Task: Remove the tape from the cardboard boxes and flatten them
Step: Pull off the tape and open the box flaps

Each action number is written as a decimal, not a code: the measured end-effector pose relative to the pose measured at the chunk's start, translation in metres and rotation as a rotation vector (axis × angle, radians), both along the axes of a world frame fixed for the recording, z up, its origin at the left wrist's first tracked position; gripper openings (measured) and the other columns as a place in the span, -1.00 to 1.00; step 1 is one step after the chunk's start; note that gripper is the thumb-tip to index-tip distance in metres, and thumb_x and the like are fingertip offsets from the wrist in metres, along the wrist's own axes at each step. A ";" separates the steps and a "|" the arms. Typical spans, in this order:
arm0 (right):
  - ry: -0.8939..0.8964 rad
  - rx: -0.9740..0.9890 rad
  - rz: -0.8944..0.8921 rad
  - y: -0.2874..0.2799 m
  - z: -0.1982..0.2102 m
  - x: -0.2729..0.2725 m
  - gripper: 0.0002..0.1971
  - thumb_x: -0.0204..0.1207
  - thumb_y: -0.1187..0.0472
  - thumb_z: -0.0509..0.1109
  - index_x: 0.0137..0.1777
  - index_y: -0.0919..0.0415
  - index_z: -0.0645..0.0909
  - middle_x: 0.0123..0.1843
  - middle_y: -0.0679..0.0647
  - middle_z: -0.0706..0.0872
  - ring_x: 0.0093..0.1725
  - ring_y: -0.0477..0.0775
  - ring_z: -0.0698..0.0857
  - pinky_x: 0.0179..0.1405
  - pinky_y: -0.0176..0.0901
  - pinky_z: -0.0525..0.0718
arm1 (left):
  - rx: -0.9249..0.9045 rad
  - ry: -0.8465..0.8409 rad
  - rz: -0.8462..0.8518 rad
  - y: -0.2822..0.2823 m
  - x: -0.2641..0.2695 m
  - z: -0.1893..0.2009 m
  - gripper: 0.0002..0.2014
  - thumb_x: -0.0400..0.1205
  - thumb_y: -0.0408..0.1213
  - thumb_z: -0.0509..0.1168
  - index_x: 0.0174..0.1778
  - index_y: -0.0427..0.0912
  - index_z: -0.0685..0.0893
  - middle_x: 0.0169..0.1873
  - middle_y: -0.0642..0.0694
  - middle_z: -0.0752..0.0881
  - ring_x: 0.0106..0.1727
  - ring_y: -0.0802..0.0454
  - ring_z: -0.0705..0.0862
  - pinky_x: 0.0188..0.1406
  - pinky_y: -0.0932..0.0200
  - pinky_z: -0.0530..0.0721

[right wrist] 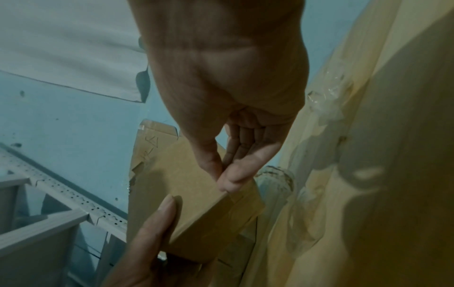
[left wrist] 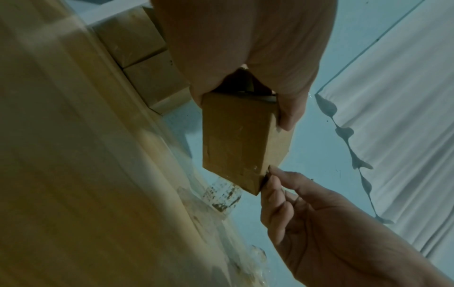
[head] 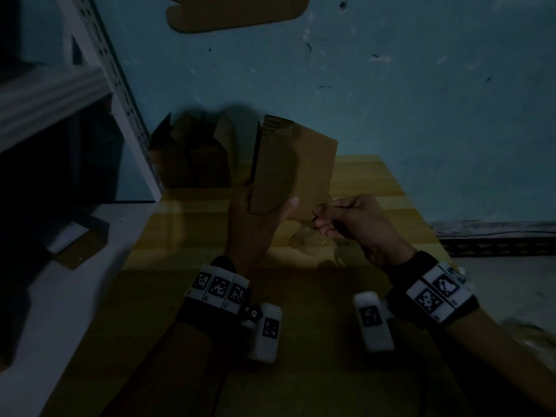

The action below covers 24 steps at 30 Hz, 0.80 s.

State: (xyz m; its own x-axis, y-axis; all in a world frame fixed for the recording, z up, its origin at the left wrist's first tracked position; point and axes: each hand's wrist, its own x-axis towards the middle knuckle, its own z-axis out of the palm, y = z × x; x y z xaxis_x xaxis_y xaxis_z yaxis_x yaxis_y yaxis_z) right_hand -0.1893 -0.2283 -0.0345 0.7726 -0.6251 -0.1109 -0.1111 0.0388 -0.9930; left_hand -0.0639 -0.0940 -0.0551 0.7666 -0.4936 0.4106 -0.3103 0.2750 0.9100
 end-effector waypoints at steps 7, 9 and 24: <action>-0.025 -0.010 -0.013 0.000 0.001 0.001 -0.84 0.61 0.37 0.47 -0.22 0.33 0.75 -0.42 0.09 0.75 -0.47 -0.10 0.66 -0.44 -0.38 0.65 | -0.012 0.113 0.001 0.001 0.001 0.003 -0.65 0.46 -0.40 0.58 0.07 0.02 0.72 -0.03 0.18 0.79 -0.01 0.31 0.76 -0.14 0.37 0.69; -0.048 -0.033 -0.004 0.000 0.001 0.000 -0.80 0.62 0.38 0.44 -0.26 0.31 0.72 -0.43 0.08 0.73 -0.47 -0.11 0.65 -0.45 -0.38 0.64 | -0.040 0.176 0.002 0.002 0.003 0.004 -0.62 0.45 -0.39 0.59 0.14 -0.04 0.73 0.07 0.07 0.79 0.09 0.17 0.77 -0.07 0.31 0.73; -0.146 -0.038 0.083 0.002 0.004 -0.001 -0.75 0.70 0.17 0.37 -0.17 0.29 0.69 -0.37 0.11 0.70 -0.38 -0.01 0.62 -0.34 -0.24 0.57 | -0.054 0.308 0.038 0.004 0.008 0.007 -0.16 0.13 0.06 0.68 0.33 -0.19 0.70 0.21 -0.08 0.79 0.22 -0.01 0.76 0.25 -0.09 0.74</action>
State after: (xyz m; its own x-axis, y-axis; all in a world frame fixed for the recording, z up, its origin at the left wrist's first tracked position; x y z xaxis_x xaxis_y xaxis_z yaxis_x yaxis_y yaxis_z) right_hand -0.1901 -0.2259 -0.0307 0.8278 -0.5604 0.0286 0.0332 -0.0020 -0.9994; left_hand -0.0562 -0.0903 -0.0484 0.8765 -0.4461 0.1811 -0.0332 0.3192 0.9471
